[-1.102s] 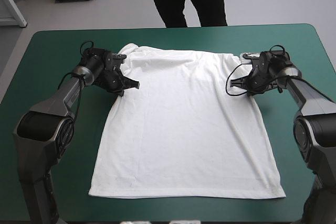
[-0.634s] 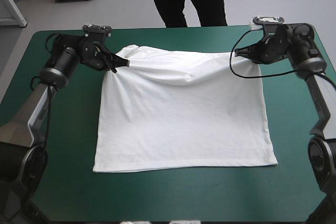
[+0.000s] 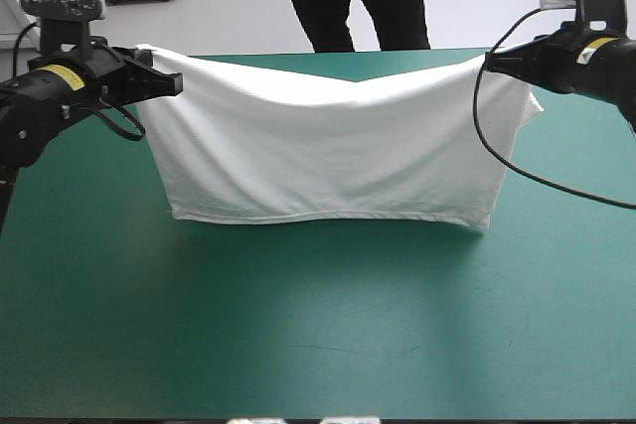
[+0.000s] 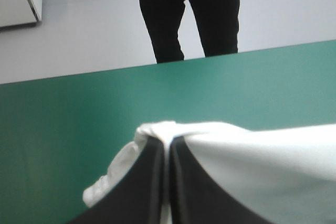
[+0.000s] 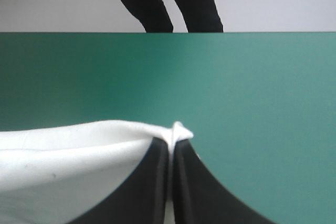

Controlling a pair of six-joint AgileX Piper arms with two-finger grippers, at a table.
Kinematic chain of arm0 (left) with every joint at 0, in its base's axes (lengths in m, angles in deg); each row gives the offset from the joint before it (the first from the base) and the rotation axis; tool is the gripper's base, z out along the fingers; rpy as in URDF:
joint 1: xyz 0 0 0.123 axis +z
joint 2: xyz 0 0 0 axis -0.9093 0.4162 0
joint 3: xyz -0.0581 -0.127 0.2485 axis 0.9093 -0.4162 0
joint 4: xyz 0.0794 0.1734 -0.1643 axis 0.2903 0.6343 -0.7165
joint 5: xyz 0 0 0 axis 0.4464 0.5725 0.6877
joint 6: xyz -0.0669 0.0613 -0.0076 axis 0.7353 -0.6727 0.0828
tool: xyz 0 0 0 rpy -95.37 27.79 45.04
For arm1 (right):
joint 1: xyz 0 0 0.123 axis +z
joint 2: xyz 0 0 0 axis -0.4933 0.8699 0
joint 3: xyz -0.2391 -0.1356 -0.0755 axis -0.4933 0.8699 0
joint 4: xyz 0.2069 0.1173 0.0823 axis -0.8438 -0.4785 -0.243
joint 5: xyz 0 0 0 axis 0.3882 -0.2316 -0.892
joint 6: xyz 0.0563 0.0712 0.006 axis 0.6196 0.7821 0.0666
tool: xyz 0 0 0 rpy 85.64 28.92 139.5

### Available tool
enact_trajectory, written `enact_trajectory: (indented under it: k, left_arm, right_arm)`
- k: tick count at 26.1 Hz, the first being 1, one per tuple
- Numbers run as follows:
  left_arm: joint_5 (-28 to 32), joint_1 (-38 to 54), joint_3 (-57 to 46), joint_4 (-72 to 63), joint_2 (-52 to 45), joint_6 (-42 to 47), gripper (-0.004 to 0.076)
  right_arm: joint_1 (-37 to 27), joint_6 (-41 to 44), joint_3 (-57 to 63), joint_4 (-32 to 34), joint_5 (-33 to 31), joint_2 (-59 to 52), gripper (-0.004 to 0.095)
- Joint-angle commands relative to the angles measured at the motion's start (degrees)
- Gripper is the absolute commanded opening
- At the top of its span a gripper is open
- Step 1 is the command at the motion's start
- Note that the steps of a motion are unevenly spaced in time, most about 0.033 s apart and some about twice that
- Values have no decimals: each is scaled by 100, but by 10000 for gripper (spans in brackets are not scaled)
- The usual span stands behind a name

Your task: Fold the cloth

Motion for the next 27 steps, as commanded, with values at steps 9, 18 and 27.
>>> enact_trajectory:
  k: [9, 18, 27]
  left_arm:
    - [1271, -8, 158, -633, -1301, -189, -9]
    - [1908, -8, 158, -786, -649, -204, -9]
    - [3587, -8, 158, -786, 446, -193, -9]
  right_arm:
    - [-41, -226, -204, -694, 1083, -1272, -17]
    - [-41, -226, -204, -738, 1827, -835, -17]
    - [-41, -319, -235, -702, 3220, 194, -17]
